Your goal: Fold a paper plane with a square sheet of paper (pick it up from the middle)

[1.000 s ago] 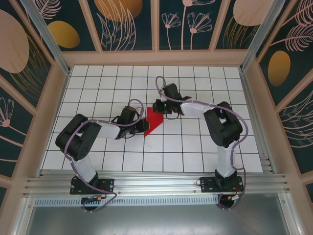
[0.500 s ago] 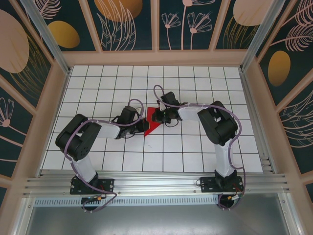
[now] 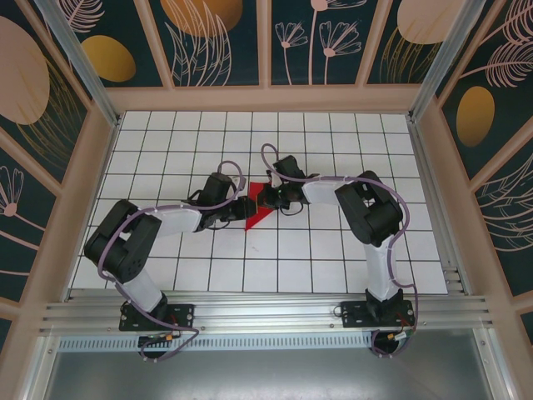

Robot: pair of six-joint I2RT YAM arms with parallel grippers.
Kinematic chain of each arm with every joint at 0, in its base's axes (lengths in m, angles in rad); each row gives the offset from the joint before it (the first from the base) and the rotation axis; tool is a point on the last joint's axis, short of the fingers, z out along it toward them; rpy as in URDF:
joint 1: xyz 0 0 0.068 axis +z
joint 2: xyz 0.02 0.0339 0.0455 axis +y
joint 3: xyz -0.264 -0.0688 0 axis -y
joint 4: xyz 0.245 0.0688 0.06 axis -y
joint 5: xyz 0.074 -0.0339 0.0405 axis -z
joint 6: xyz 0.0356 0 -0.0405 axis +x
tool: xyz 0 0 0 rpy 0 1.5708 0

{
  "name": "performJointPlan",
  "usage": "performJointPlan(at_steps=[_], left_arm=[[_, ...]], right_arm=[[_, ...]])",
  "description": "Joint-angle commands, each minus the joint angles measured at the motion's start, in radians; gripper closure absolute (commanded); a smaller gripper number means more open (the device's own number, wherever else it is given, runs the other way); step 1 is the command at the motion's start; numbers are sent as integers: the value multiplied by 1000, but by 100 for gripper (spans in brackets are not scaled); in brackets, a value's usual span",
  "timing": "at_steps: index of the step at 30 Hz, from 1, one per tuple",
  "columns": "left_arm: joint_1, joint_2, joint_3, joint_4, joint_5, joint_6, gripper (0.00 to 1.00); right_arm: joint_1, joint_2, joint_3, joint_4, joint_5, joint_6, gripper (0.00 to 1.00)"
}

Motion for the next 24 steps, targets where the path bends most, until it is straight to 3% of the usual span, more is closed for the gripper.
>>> performJointPlan(at_steps=[1,9,24], left_arm=[[2,15,16,-11,53,3,83],[2,101,16,-48,36,35,86],[2,78,-28,-153,-11,87,88]], right_arm=[[-5,96,-24,-115,102,-1,100],[-8,105,-18,-129,113,-2,100],[-9,124,-4,-164,134,-7,100]])
